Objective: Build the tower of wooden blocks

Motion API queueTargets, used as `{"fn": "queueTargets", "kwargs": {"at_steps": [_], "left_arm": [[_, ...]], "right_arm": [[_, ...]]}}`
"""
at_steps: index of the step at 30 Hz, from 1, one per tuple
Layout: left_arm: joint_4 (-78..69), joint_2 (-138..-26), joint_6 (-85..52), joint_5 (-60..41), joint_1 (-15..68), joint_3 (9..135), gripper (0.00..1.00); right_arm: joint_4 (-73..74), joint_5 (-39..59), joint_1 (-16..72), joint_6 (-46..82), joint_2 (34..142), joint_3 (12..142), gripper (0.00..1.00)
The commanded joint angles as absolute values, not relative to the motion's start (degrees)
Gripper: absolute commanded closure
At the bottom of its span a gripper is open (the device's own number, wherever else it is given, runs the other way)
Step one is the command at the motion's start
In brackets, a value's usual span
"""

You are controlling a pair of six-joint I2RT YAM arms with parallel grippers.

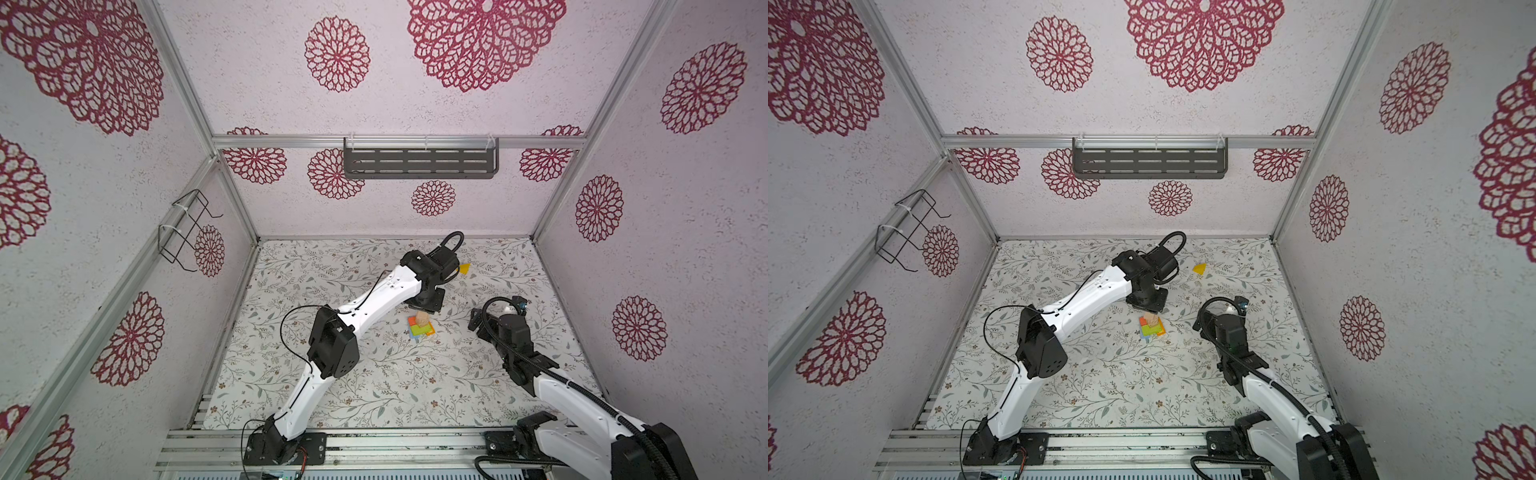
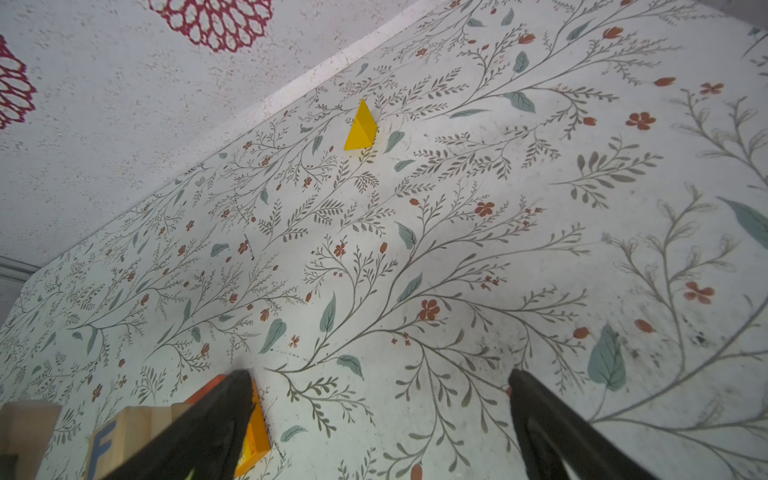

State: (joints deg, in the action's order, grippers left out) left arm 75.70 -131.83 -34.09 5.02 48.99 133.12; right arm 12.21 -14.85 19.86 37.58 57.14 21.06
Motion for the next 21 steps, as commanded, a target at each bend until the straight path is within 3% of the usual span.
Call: {"fn": "queueTargets", "kwargs": {"at_steps": [1,21], "left_arm": [[75.06,-133.27,-34.02,5.28,48.39,133.17,0.71],[74.72,-134.21,-33.84,4.61,47.77,133.3,0.71]], "right_arm": [[14.03,-15.0,19.6,38.1,57.26,21.88,0.01],[14.23,-14.32,19.56,38.08,57.29,21.93,0.01]]}}
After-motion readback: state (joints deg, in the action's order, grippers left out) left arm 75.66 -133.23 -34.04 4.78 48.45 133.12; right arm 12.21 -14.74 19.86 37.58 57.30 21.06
